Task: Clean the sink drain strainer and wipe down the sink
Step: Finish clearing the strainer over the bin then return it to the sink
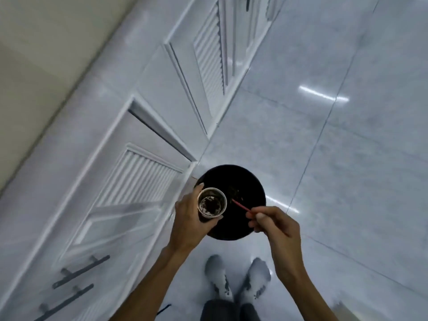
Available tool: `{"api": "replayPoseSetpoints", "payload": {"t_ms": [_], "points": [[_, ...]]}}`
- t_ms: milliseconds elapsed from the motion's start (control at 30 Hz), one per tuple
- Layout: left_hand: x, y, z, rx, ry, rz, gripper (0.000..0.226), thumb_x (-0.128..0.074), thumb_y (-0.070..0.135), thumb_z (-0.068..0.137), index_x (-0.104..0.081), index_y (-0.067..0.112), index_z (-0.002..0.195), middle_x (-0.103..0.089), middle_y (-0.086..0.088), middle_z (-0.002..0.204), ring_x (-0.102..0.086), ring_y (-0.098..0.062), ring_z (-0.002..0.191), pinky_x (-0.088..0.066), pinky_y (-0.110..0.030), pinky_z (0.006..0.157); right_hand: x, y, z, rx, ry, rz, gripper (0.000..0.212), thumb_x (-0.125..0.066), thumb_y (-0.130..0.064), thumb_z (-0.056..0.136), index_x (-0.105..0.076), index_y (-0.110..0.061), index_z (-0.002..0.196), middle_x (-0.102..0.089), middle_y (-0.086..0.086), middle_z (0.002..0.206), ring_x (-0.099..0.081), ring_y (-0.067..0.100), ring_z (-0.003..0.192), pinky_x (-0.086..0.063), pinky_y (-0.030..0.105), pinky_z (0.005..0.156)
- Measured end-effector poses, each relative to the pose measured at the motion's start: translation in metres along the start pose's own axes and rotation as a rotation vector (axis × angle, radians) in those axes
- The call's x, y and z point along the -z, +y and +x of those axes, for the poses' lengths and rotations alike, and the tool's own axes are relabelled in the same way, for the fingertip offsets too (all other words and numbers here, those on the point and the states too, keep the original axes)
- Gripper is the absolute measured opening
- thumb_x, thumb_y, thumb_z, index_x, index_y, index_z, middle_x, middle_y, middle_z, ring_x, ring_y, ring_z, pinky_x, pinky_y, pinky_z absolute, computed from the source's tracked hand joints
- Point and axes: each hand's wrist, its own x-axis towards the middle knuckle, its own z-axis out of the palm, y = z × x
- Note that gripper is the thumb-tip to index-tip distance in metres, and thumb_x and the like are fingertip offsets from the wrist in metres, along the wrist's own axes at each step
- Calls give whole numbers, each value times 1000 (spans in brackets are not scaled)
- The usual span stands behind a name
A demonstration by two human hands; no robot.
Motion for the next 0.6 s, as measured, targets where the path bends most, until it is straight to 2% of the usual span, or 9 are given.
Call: {"api": "replayPoseSetpoints", "payload": {"t_ms": [100, 233, 333, 500, 600], "points": [[-47, -39, 10, -20, -66, 59, 95, -85, 47, 71, -35, 24, 148, -54, 3, 138, -45, -8, 125, -32, -31, 104, -2, 57, 32, -48, -61, -65, 23, -60, 1, 94, -76, -15, 92, -76, 5, 87, -71, 21, 78, -57, 26, 70], [-85, -74, 16, -96, -121, 173, 97, -91, 37, 67, -37, 19, 145, -56, -2, 135, -45, -13, 124, -27, -22, 101, -15, 116, 66, -145, -134, -171, 22, -63, -6, 91, -78, -22, 88, -75, -3, 81, -69, 13, 76, -54, 18, 68], [-102, -90, 19, -130, -128, 210, 97, -94, 31, 62, -39, 17, 141, -59, -8, 129, -45, -17, 121, -33, -30, 99, -27, 149, 82, -201, -186, -215, 17, -66, -8, 89, -78, -19, 85, -73, -7, 77, -68, 8, 75, -52, 17, 67], [-119, -107, 21, -41, -115, 194, 95, -93, 32, 64, -38, 17, 140, -57, -9, 133, -42, -16, 125, -33, -34, 100, -39, 177, 97, -292, -114, -180, 11, -70, -9, 83, -73, -18, 79, -70, -5, 72, -64, 5, 68, -52, 18, 67], [-126, -112, 20, 50, -78, 138, 90, -93, 33, 64, -43, 19, 137, -55, -4, 133, -44, -13, 124, -39, -33, 101, -40, 183, 104, -316, -48, -150, 11, -70, -8, 82, -72, -17, 75, -69, -4, 70, -62, 4, 65, -51, 17, 64]]}}
